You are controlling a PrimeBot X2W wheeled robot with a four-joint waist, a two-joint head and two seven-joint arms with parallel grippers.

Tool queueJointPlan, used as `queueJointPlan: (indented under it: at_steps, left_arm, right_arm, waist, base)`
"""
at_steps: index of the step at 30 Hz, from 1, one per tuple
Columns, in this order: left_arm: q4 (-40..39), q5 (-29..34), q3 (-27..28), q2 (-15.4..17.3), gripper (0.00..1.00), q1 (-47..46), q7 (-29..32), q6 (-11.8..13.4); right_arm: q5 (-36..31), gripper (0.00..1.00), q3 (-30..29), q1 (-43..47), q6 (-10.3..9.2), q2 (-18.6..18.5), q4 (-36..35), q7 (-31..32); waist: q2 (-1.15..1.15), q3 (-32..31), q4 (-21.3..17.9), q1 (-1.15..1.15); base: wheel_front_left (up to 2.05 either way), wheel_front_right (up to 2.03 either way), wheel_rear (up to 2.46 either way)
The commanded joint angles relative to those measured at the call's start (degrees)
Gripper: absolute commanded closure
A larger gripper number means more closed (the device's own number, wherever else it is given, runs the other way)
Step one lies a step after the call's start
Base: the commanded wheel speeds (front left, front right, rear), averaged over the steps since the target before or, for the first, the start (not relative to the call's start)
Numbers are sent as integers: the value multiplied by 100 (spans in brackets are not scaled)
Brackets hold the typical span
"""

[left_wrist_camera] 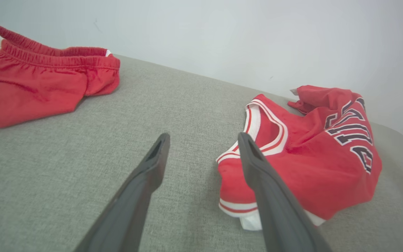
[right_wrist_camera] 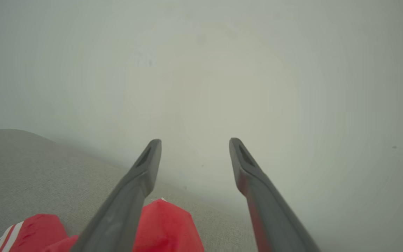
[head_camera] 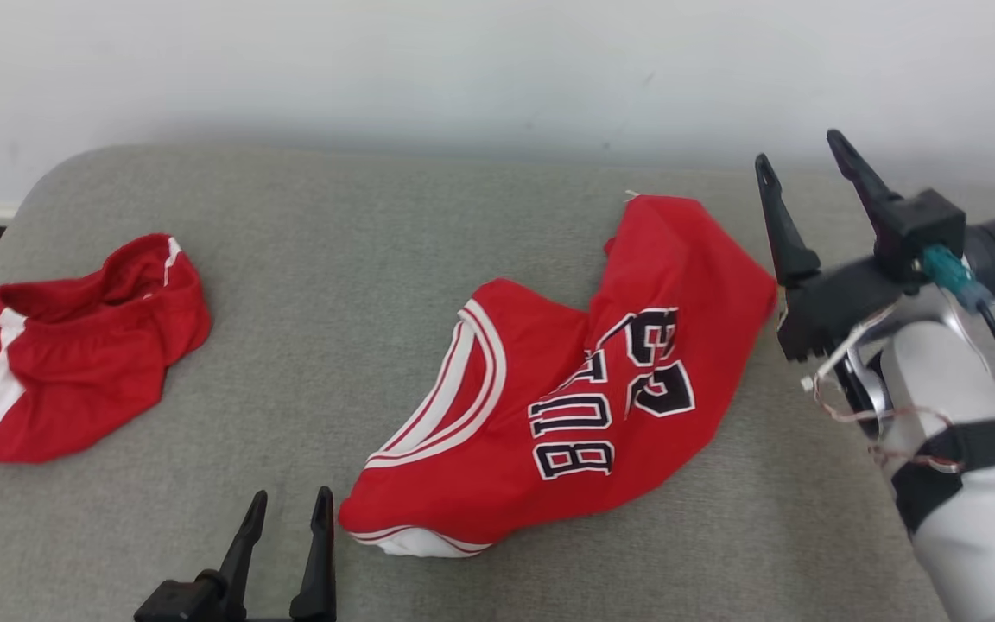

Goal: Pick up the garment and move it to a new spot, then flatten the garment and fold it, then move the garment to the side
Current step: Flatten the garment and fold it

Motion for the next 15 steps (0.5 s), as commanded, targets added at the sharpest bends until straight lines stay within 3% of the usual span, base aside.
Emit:
queueJointPlan:
  at_steps: [1, 10, 15]
  left_arm:
    - [-28, 54, 66, -3, 0, 105, -13, 5]
    - [-36, 163, 179, -4, 0, 251, -13, 5]
    - [20, 181, 139, -4, 0, 331, -13, 5]
  right_arm:
    - [61, 0, -31, 365, -13, -14, -361, -6]
    - [137, 0, -632, 2375, -13, 199, -2323, -7]
    - [101, 0, -824, 3170, -13, 415, -2849, -7]
  waist:
    - [0, -230, -285, 1]
    - [0, -365, -532, 1]
    - [0, -399, -602, 1]
  base:
    - [0, 0, 0]
    - [0, 0, 0]
    - [0, 0, 0]
